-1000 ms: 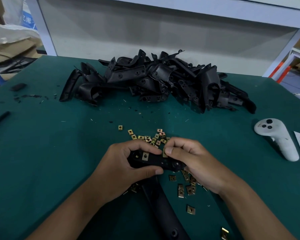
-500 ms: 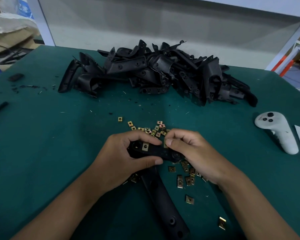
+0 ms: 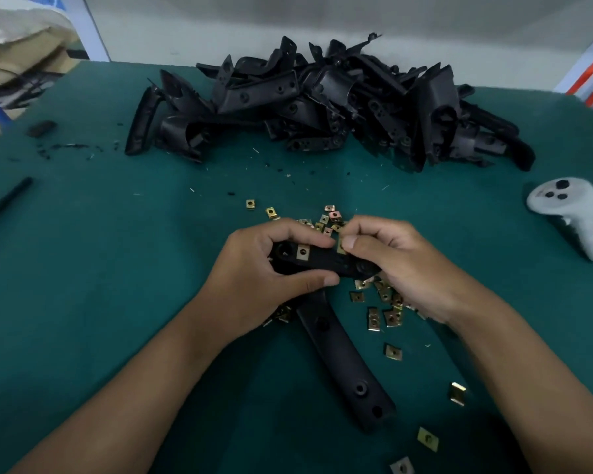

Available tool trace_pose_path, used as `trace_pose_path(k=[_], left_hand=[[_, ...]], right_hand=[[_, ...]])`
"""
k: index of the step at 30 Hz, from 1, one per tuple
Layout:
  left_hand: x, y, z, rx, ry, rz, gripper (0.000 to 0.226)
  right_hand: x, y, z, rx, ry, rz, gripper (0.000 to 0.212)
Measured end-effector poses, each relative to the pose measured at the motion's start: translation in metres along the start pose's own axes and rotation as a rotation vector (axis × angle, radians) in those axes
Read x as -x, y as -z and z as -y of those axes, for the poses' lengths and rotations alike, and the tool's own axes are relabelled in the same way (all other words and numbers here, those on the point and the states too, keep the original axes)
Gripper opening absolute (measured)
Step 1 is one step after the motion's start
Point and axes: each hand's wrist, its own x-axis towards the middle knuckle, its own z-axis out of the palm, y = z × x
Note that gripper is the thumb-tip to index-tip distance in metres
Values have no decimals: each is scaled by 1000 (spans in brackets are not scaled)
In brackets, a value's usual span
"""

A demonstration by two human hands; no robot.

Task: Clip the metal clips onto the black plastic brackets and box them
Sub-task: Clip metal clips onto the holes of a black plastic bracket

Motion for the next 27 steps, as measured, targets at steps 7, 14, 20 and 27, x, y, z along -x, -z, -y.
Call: trace_pose_path(k=[7, 14, 20, 27], left_hand=[[1, -1, -1, -8, -1, 30, 34], [0, 1, 4, -31, -12, 35, 34], [-2, 0, 6, 30, -15, -42, 29], [-6, 5, 8, 49, -38, -127, 25]], right_hand=[[6, 1, 4, 103, 45, 31, 28], [10, -3, 9, 280, 141, 0, 28], [8, -7, 1, 423, 286, -98, 26], [3, -6, -11, 377, 328, -221, 41]])
